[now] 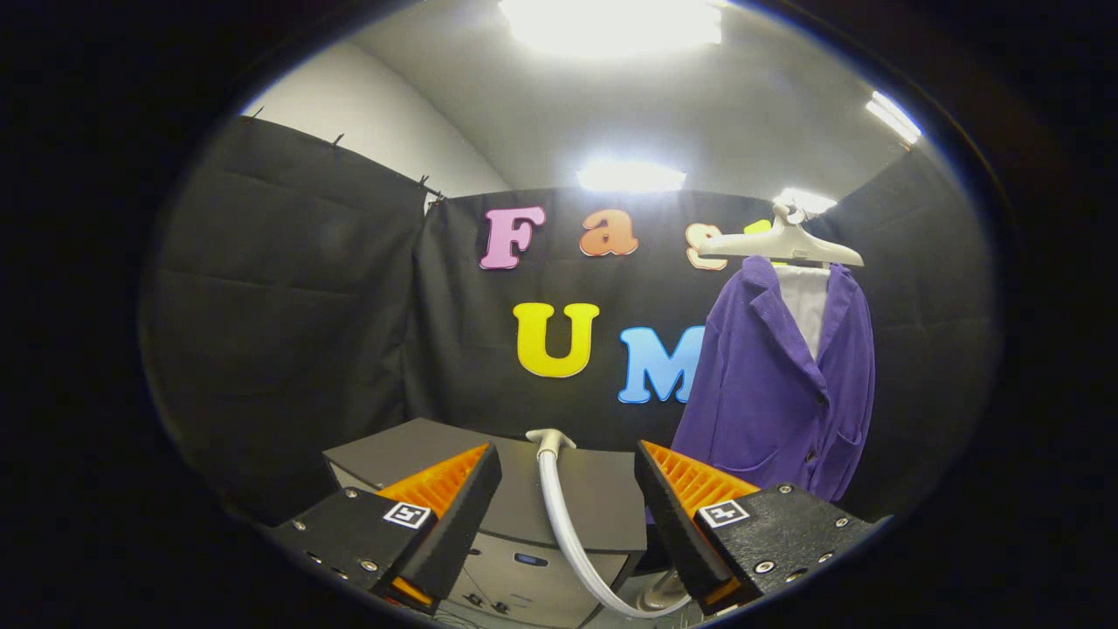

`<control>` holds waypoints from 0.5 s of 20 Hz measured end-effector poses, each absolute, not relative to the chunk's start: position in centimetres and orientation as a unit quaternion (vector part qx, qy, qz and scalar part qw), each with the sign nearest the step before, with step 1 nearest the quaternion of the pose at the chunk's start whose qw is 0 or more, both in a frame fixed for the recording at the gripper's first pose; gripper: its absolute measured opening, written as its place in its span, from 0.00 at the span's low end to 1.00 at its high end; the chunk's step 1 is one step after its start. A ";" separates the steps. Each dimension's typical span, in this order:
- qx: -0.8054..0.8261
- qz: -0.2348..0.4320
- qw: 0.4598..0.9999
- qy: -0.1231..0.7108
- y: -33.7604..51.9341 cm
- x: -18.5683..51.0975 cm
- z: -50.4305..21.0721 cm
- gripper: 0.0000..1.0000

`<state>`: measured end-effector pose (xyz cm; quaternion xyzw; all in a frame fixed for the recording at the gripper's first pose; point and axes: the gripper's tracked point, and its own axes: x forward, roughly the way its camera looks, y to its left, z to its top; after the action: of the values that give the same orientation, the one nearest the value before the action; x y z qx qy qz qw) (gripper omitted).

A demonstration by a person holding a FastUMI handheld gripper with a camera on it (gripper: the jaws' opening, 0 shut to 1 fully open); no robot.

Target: Iron the clothes twice with a garment steamer, once on the left side and once on the right side.

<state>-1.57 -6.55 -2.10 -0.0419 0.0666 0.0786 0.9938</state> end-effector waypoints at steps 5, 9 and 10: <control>-0.014 0.093 0.991 0.097 -7.2 -2.3 -3.6 0.95; -0.045 0.071 0.992 0.093 -8.1 0.5 -3.8 0.95; -0.050 0.064 0.992 0.095 -8.1 1.6 -3.8 0.95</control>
<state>1.63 -8.05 -3.78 -0.0500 0.0951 0.0635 0.9922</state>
